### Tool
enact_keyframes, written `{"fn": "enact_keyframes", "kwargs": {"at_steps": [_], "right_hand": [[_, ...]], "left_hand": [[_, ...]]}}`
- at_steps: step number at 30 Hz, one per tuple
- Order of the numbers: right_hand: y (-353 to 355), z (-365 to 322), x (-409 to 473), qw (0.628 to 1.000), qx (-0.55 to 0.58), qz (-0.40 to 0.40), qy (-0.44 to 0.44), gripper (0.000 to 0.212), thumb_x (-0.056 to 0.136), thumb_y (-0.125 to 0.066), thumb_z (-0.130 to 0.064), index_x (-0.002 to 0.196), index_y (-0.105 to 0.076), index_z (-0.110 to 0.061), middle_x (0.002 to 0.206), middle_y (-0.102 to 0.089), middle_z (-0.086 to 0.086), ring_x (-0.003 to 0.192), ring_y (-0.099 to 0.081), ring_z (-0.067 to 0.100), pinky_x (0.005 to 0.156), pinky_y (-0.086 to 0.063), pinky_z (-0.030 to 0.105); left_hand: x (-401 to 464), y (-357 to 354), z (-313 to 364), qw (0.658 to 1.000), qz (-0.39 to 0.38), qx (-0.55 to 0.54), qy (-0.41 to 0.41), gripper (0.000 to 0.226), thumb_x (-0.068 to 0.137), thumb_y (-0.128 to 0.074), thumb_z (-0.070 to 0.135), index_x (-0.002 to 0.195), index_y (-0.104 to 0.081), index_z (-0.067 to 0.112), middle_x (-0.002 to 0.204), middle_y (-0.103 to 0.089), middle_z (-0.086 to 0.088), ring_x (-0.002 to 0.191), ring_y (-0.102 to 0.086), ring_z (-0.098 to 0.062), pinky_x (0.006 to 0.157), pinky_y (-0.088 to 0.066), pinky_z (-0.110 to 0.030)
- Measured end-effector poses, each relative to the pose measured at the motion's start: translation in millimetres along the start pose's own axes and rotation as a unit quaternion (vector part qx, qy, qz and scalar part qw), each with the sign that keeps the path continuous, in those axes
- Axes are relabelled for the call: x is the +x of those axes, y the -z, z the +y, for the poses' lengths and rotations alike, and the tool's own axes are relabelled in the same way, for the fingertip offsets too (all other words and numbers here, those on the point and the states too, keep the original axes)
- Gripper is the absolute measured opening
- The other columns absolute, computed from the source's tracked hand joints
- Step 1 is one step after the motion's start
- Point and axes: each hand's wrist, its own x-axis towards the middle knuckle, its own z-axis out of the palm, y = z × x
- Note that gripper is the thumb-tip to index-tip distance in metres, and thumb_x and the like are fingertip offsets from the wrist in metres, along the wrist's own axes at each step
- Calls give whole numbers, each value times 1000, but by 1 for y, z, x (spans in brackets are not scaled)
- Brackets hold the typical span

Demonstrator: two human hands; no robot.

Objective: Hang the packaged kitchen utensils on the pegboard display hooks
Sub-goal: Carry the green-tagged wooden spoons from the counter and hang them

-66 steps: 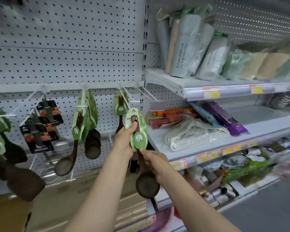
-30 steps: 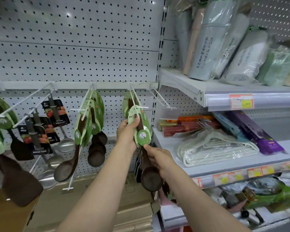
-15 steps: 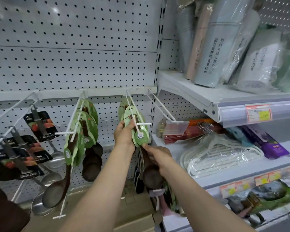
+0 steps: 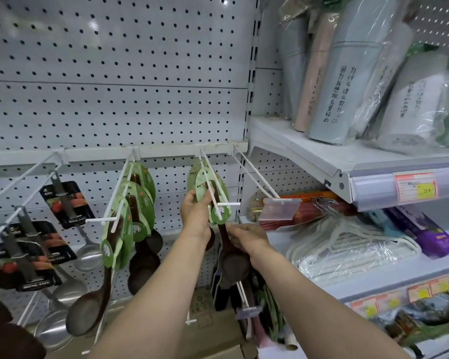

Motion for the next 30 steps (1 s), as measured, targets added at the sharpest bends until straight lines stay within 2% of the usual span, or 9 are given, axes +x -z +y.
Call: {"fn": "enact_keyframes", "kwargs": {"at_steps": [4,8,10,12,15,18,23,26,30], "right_hand": [[3,4,-9,1000,-24,10,10,54,63,-84,-53,99,-76,-14,92,-77,3,88,-70,22,83,-57,35],[11,5,-37,1000,-4,9,-15,27,87,-78,-37,104,-69,-19,104,-72,0,94,-66,15,72,-53,28],[15,5,-53,1000,15,-1,-20,22,90,-76,-34,104,-66,-19,101,-69,2,86,-63,12,63,-47,24],[17,7,-67,999,33,-12,-18,21,91,-75,-34,103,-65,-20,101,-67,3,84,-60,11,67,-48,24],[18,18,-90,997,61,-33,-21,28,92,-73,-36,112,-64,-19,109,-70,3,93,-62,12,76,-52,29],[16,33,-117,993,84,-73,-45,22,94,-70,-34,112,-67,-21,114,-72,2,101,-64,14,78,-52,31],[0,58,-159,983,107,-112,-99,25,97,-66,-35,118,-65,-21,123,-66,5,111,-62,21,93,-51,40],[-20,65,-192,981,96,-117,-123,17,98,-64,-36,109,-64,-24,138,-58,22,128,-55,37,98,-51,46],[-50,74,-236,977,95,-143,-127,27,95,-68,-36,119,-57,-27,130,-56,2,117,-51,21,98,-49,41]], "left_hand": [[-4,8,1,998,-18,62,27,20,92,-71,12,112,-73,16,107,-76,-6,99,-72,-23,84,-59,-34],[-29,19,0,995,-21,52,78,22,95,-69,17,117,-67,21,107,-73,-3,94,-68,-14,70,-54,-22],[-44,26,-4,992,-15,55,110,39,93,-71,30,129,-62,19,121,-68,-2,110,-63,-16,83,-46,-26],[-60,32,-8,989,-14,52,137,46,91,-72,40,127,-60,13,120,-66,-1,110,-59,-15,93,-41,-32],[-87,45,-14,986,3,30,162,26,94,-67,40,110,-60,21,103,-60,3,92,-55,-7,101,-42,-32],[-123,65,-18,982,19,-3,187,32,91,-71,40,117,-60,26,117,-59,2,110,-53,-13,95,-41,-34],[-181,110,-9,971,92,-17,222,48,88,-75,36,126,-59,14,133,-58,-8,112,-56,-21,83,-51,-37],[-208,137,7,967,110,-30,227,53,90,-72,34,135,-55,11,149,-50,-9,134,-48,-23,94,-45,-38],[-240,174,33,969,118,-39,214,57,93,-70,28,143,-49,11,156,-42,-11,143,-40,-26,109,-38,-41]]}}
